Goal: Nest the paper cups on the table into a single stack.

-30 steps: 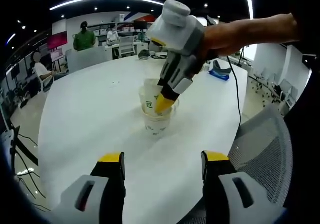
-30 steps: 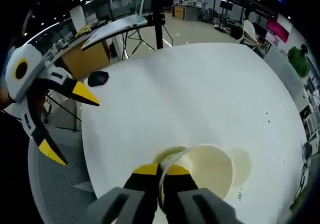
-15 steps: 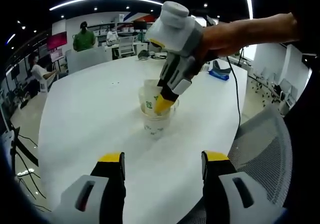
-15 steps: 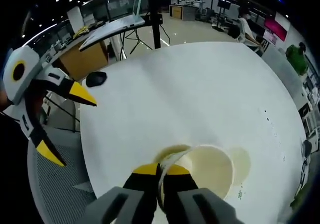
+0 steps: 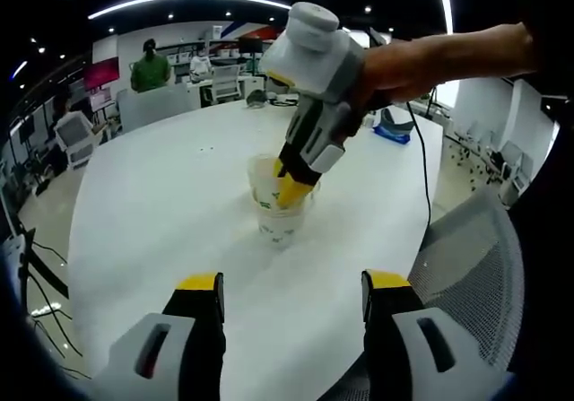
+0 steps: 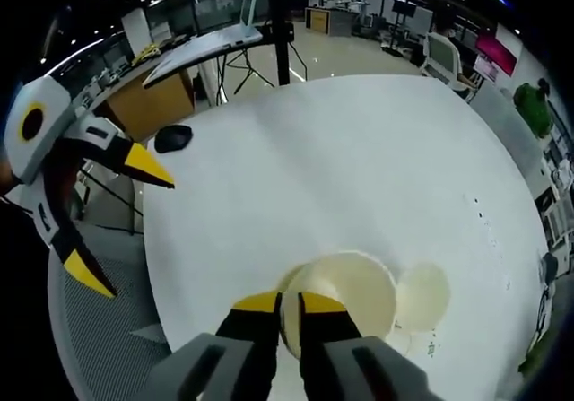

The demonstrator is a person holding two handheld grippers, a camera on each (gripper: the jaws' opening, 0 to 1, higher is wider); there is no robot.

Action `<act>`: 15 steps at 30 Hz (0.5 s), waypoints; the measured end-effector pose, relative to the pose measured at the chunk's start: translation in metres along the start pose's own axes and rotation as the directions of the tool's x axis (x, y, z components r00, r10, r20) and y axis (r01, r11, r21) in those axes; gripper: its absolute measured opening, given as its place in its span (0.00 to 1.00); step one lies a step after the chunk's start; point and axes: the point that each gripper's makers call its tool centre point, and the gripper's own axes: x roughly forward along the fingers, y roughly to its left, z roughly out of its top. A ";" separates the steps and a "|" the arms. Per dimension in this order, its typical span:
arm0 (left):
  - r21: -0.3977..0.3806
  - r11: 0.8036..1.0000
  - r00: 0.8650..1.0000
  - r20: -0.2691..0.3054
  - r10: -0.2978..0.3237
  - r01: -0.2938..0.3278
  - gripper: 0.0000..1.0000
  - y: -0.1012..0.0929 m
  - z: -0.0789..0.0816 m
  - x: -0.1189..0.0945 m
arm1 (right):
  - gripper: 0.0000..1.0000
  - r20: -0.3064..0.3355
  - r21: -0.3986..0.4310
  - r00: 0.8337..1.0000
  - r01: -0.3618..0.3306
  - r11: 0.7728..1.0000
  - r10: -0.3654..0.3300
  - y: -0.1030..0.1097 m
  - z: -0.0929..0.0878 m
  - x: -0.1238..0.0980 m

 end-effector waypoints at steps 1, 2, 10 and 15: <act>0.000 1.000 1.000 0.000 0.000 0.000 0.61 0.000 0.000 0.000 | 0.05 0.000 0.000 1.000 -0.001 1.000 0.001 0.000 0.000 0.000; 0.000 1.000 1.000 0.000 0.000 0.000 0.61 0.000 0.000 0.000 | 0.05 0.001 0.001 1.000 -0.001 1.000 0.001 0.001 0.000 0.000; -0.001 1.000 1.000 -0.001 0.000 0.000 0.61 -0.001 0.000 0.000 | 0.07 0.003 -0.002 1.000 0.007 1.000 -0.007 -0.001 0.003 0.001; -0.001 1.000 1.000 0.003 0.002 -0.002 0.61 0.000 0.001 0.000 | 0.07 0.004 -0.004 1.000 0.008 1.000 -0.008 0.002 0.002 -0.001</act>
